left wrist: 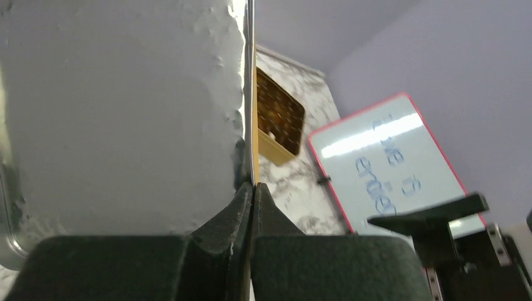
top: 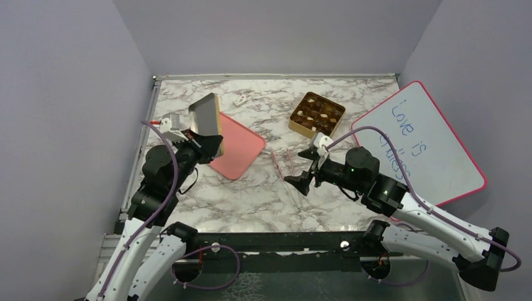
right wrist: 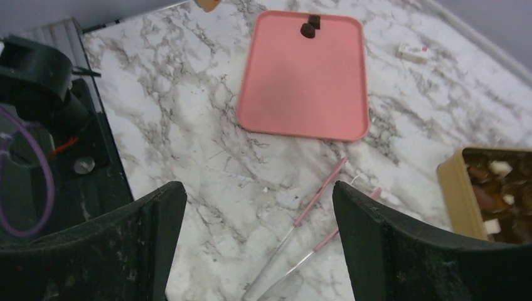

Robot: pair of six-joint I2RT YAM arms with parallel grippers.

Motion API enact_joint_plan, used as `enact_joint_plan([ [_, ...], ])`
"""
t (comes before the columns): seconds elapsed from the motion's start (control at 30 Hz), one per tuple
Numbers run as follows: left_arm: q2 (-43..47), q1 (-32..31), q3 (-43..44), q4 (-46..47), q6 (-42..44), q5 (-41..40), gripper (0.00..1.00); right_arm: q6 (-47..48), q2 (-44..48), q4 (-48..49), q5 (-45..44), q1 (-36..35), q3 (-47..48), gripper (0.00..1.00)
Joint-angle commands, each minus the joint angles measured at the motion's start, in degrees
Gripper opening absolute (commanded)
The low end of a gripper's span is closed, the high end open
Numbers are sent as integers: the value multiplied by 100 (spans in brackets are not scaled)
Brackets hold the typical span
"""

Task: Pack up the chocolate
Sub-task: Pick up the box lid from the center of the board.

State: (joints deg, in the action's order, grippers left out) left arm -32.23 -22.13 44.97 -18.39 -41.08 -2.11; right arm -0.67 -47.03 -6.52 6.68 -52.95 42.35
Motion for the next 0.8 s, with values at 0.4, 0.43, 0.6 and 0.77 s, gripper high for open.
enact_joint_plan([
  [0.4, -1056, -2, 261, 947, 1581, 5100, 0, 5497, -782, 949, 72, -48, 772, 100],
  [0.43, -1113, -2, 290, 838, 1659, 5222, 0, 5786, -903, 886, 19, -47, 849, 100],
  [0.6, -1198, -2, 363, 316, 2149, 5428, 0, 6782, -1300, 723, -26, -49, 1127, 98],
  [0.77, -1148, -2, 345, 225, 2378, 5514, 0, 7287, -1604, -107, 127, -48, 1610, 69],
])
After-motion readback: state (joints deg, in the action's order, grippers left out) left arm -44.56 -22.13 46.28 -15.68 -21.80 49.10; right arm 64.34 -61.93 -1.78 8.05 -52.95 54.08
